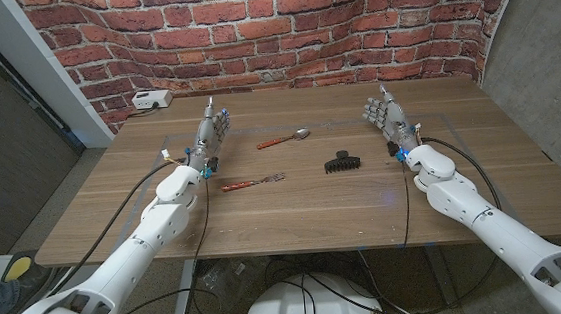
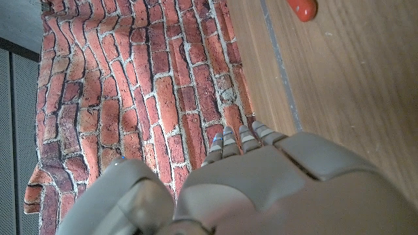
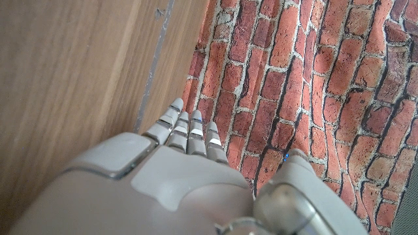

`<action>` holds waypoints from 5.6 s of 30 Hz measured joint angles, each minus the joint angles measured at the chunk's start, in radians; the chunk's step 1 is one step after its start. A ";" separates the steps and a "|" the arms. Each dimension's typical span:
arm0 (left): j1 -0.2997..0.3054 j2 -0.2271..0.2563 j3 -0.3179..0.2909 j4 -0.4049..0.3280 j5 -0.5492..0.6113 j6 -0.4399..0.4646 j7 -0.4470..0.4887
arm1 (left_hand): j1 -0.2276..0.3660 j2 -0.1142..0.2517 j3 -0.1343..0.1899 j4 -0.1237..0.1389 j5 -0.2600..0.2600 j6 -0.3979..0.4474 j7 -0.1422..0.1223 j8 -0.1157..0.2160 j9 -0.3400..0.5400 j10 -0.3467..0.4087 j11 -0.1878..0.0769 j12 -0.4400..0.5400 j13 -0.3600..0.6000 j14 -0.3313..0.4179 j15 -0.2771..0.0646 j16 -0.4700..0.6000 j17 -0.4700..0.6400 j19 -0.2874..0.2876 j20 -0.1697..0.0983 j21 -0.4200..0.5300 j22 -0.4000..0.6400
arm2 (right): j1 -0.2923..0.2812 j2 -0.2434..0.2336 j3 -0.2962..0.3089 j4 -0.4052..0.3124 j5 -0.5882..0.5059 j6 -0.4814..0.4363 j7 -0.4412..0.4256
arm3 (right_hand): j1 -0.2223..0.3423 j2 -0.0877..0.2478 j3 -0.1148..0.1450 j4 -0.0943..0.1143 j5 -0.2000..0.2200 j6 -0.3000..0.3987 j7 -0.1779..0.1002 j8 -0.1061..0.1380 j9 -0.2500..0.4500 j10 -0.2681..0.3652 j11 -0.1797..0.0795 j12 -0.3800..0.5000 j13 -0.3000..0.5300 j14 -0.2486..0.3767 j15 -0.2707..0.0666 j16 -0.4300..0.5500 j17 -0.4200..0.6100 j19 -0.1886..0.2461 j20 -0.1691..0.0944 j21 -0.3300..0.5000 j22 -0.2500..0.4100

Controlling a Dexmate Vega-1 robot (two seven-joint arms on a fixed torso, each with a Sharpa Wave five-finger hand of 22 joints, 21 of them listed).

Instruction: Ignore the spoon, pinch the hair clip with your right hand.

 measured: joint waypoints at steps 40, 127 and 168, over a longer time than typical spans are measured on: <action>0.052 0.065 -0.011 -0.099 0.027 -0.020 -0.019 | 0.035 0.038 0.001 -0.007 0.004 0.080 0.018 0.021 0.000 0.093 0.010 0.024 0.004 0.095 0.015 0.023 0.000 0.072 0.018 0.030 0.000 | -0.080 -0.045 0.003 -0.125 -0.124 0.109 -0.072 | 0.114 0.052 0.056 -0.073 -0.016 0.148 -0.055 0.046 0.009 0.091 -0.063 0.023 0.005 0.083 -0.033 0.004 -0.003 0.068 -0.018 -0.017 0.005; 0.114 0.060 0.011 -0.185 0.092 -0.056 0.054 | 0.088 0.073 0.001 -0.024 -0.008 0.095 0.005 0.017 0.005 0.132 0.007 0.024 0.004 0.144 0.004 0.019 0.000 0.108 0.040 0.030 -0.003 | -0.402 -0.231 0.081 -0.572 -0.882 -0.075 -0.461 | 0.208 0.071 0.094 -0.127 -0.015 0.148 -0.088 0.011 0.007 0.155 -0.113 0.031 0.005 0.229 -0.061 0.010 -0.003 0.184 -0.002 -0.023 0.004; 0.134 0.063 0.005 -0.165 0.072 -0.078 0.027 | 0.101 0.086 0.000 -0.031 -0.016 0.134 0.009 0.017 0.004 0.148 0.001 0.024 0.004 0.154 0.003 0.019 0.000 0.106 0.048 0.023 0.000 | -0.341 -0.429 0.035 -0.805 -1.021 -0.437 -0.220 | 0.260 0.063 0.106 -0.139 -0.008 0.143 -0.105 0.007 0.009 0.152 -0.149 0.016 0.010 0.194 -0.067 -0.001 -0.003 0.176 -0.002 -0.052 0.009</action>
